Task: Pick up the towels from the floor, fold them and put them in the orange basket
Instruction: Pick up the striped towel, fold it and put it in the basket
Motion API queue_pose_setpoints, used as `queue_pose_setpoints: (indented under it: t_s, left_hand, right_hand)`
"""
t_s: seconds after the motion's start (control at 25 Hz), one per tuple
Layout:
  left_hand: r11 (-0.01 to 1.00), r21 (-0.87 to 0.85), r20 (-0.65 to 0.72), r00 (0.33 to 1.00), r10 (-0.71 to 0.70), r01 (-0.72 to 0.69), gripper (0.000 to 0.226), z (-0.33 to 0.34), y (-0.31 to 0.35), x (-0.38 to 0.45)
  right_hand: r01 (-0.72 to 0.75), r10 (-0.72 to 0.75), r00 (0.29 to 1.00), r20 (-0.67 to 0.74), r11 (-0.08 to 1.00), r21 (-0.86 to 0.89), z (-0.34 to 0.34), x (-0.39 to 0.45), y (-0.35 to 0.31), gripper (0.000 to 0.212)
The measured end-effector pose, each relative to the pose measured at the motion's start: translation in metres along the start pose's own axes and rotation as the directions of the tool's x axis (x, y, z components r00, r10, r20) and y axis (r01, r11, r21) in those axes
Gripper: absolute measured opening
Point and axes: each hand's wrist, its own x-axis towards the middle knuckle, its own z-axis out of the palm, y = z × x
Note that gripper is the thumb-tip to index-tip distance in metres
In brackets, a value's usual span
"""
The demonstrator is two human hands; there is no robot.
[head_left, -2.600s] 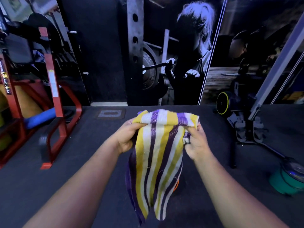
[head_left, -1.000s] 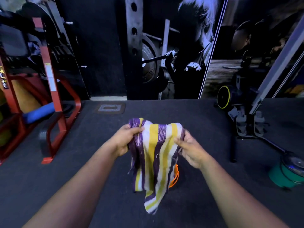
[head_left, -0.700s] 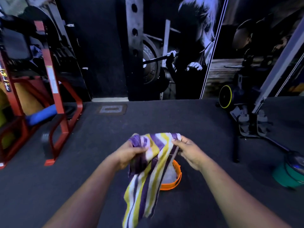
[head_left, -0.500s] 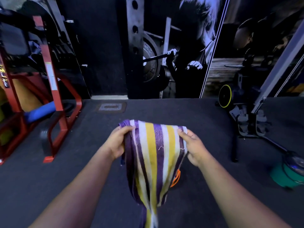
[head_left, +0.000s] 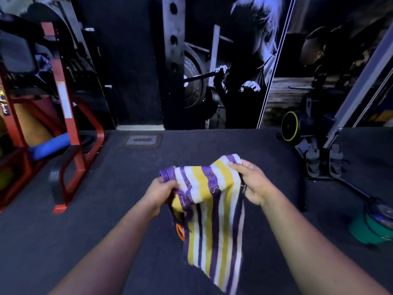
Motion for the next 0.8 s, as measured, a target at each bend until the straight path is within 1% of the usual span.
queue_pose_setpoints:
  t_s: [0.04, 0.08, 0.16, 0.2, 0.24, 0.28, 0.32, 0.36, 0.4, 0.44, 0.48, 0.52, 0.56, 0.6, 0.64, 0.68, 0.72, 0.76, 0.8]
  left_hand:
    - [0.998, 0.048, 0.016, 0.999, -0.043, 0.042, 0.015, 0.000, -0.004, -0.002]
    - [0.997, 0.028, 0.009, 0.997, -0.075, 0.075, 0.020, -0.001, -0.003, -0.001]
    - [0.983, -0.164, -0.056, 0.994, -0.096, 0.086, 0.015, -0.003, 0.008, 0.009]
    - [0.956, -0.288, -0.064, 0.995, -0.077, 0.056, 0.014, -0.004, 0.018, 0.015]
    - [0.918, -0.396, -0.049, 0.998, -0.050, 0.027, 0.013, -0.005, 0.026, 0.018]
    - [0.889, -0.459, -0.008, 1.000, 0.007, -0.010, 0.011, -0.005, 0.031, 0.017]
    - [0.909, -0.414, 0.049, 0.996, 0.079, -0.052, 0.007, -0.005, 0.032, 0.014]
    - [0.972, -0.206, 0.128, 0.982, 0.138, -0.109, 0.005, -0.005, 0.026, 0.011]
    - [0.974, 0.150, 0.215, 0.967, 0.136, -0.170, 0.005, -0.004, 0.018, 0.006]
    - [0.862, 0.457, 0.252, 0.961, 0.112, -0.220, 0.005, -0.004, 0.008, 0.007]
    - [0.765, 0.604, 0.213, 0.971, 0.112, -0.221, 0.007, -0.005, 0.001, 0.012]
    - [0.786, 0.591, 0.137, 0.983, 0.124, -0.182, 0.008, -0.006, 0.002, 0.015]
    - [0.866, 0.479, 0.049, 0.989, 0.140, -0.147, 0.008, -0.007, 0.005, 0.019]
    - [0.928, 0.350, -0.028, 0.989, 0.144, -0.125, 0.014, -0.007, 0.012, 0.022]
    - [0.966, 0.232, -0.066, 0.989, 0.132, -0.113, 0.019, -0.007, 0.017, 0.026]
    - [0.984, 0.141, -0.071, 0.990, 0.120, -0.110, 0.023, -0.007, 0.022, 0.026]
    - [0.992, 0.035, -0.058, 0.991, 0.122, -0.120, 0.024, -0.006, 0.028, 0.026]
    - [0.984, -0.129, -0.037, 0.992, 0.121, -0.125, 0.022, -0.003, 0.035, 0.023]
    - [0.945, -0.310, 0.002, 0.994, 0.110, -0.104, 0.016, 0.001, 0.043, 0.019]
  right_hand:
    - [0.002, -0.002, 1.000, 0.015, 1.000, 0.003, 0.001, 0.003, -0.002, 0.011]
    - [0.000, 0.001, 1.000, 0.032, 1.000, -0.030, 0.001, 0.004, -0.004, 0.011]
    - [0.003, 0.011, 0.997, 0.072, 0.981, -0.195, -0.001, 0.004, -0.007, 0.015]
    - [0.009, 0.014, 0.996, 0.083, 0.962, -0.273, -0.002, 0.005, -0.008, 0.017]
    - [0.023, 0.004, 0.996, 0.086, 0.950, -0.311, -0.003, 0.006, -0.007, 0.019]
    - [0.042, -0.018, 0.997, 0.080, 0.952, -0.304, -0.002, 0.006, -0.007, 0.020]
    - [0.058, -0.042, 0.997, 0.067, 0.960, -0.273, 0.000, 0.008, -0.008, 0.020]
    - [0.074, -0.063, 0.997, 0.055, 0.969, -0.235, 0.002, 0.010, -0.009, 0.020]
    - [0.083, -0.076, 0.996, 0.042, 0.976, -0.203, 0.004, 0.012, -0.010, 0.020]
    - [0.089, -0.084, 0.996, 0.032, 0.977, -0.195, 0.003, 0.014, -0.008, 0.019]
    - [0.083, -0.081, 0.997, 0.016, 0.970, -0.227, 0.001, 0.015, -0.006, 0.019]
    - [0.067, -0.073, 0.997, -0.009, 0.954, -0.292, -0.003, 0.016, -0.004, 0.019]
    - [0.049, -0.063, 0.998, -0.030, 0.934, -0.354, -0.007, 0.017, -0.002, 0.020]
    - [0.032, -0.057, 0.997, -0.053, 0.921, -0.387, -0.010, 0.018, -0.001, 0.020]
    - [0.025, -0.060, 0.995, -0.084, 0.926, -0.376, -0.014, 0.019, -0.001, 0.019]
    - [0.035, -0.068, 0.993, -0.099, 0.953, -0.302, -0.016, 0.017, -0.001, 0.018]
    - [0.048, -0.065, 0.993, -0.102, 0.986, -0.159, -0.019, 0.016, -0.002, 0.019]
    - [0.048, -0.047, 0.996, -0.070, 0.999, 0.011, -0.022, 0.012, -0.003, 0.024]
    - [0.018, -0.018, 1.000, -0.003, 0.996, 0.090, -0.026, 0.009, -0.002, 0.036]
